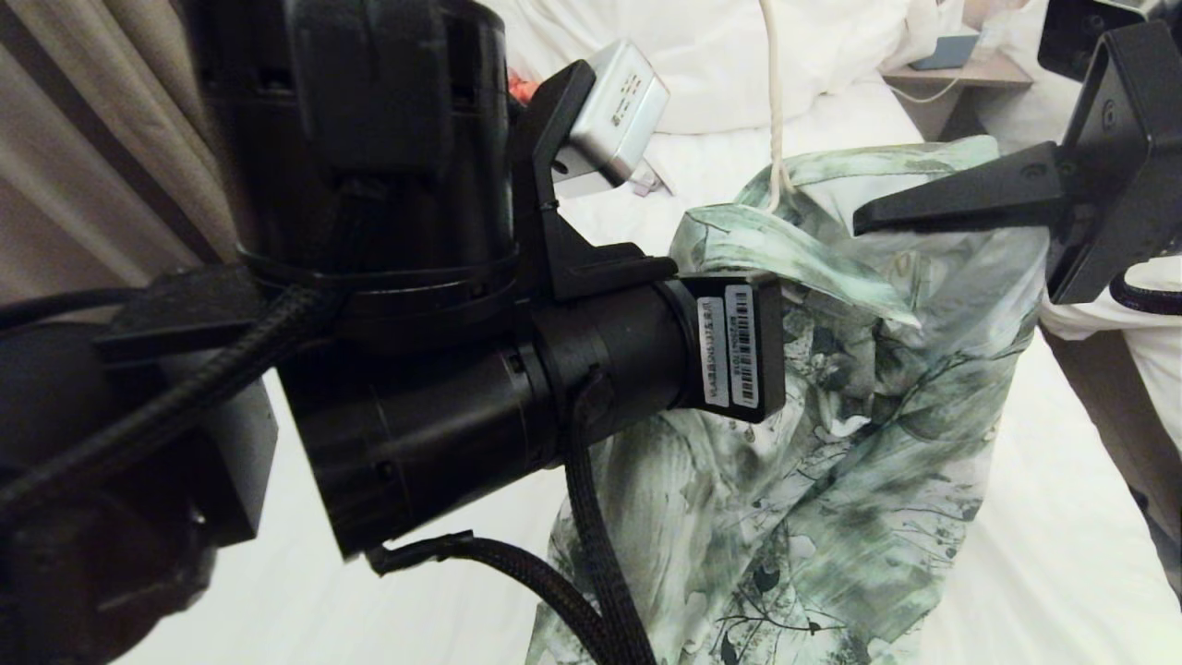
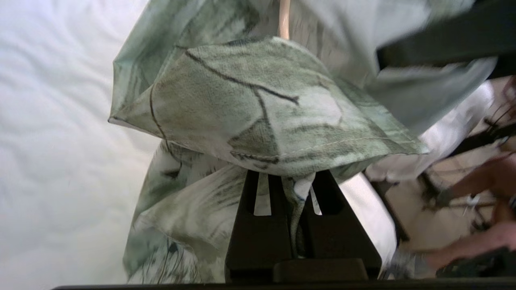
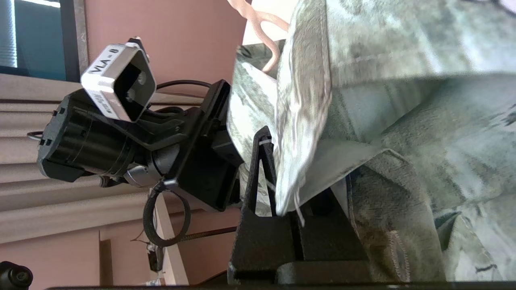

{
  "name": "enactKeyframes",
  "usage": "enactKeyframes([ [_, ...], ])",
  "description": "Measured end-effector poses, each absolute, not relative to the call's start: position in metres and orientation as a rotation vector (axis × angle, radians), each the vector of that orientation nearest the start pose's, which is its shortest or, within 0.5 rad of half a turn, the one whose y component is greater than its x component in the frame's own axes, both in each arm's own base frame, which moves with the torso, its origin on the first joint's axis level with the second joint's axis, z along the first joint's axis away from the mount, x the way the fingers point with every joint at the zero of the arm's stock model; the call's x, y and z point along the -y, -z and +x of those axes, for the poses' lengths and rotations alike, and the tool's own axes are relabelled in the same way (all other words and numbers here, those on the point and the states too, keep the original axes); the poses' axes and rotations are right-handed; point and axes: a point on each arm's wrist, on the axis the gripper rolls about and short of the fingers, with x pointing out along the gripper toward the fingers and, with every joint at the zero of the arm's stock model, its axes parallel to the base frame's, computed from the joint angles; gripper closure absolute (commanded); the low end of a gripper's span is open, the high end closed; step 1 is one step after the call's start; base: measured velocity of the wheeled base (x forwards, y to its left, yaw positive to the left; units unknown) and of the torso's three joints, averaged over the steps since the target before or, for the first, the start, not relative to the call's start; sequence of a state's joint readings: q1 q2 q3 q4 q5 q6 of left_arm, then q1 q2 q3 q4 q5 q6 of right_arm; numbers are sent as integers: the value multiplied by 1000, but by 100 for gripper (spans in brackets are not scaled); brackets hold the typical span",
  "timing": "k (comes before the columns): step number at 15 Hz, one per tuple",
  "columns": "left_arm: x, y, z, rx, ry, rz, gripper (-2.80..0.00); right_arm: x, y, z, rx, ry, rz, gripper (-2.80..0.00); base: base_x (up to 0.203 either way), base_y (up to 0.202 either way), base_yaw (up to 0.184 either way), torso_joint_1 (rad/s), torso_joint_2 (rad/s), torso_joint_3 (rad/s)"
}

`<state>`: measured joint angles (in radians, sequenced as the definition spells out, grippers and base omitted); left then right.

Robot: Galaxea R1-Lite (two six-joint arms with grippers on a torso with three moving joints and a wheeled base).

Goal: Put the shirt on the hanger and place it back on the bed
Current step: Hook the other side of the shirt onto the hanger, then take the clothes hanger out of the clothes

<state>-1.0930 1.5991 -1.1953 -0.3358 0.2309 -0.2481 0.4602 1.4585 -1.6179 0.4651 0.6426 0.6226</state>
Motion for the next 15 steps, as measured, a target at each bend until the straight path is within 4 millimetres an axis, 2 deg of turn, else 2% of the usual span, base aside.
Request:
enactKeyframes([
  [1, 264, -295, 143, -137, 853, -207, 0, -110, -371, 191, -650, -959, 582, -7, 0, 0, 0, 0, 0, 0],
  [2, 264, -296, 143, -110, 857, -225, 0, -110, -371, 191, -651, -959, 582, -280, 0, 0, 0, 0, 0, 0],
  [11, 261, -295, 140, 50, 938, -353, 0, -106, -379, 184, -610, -970, 581, -280, 0, 0, 0, 0, 0, 0],
  [15, 262, -295, 140, 146, 950, -415, 0, -89, -404, 168, -494, -966, 643, -280, 0, 0, 0, 0, 0, 0],
])
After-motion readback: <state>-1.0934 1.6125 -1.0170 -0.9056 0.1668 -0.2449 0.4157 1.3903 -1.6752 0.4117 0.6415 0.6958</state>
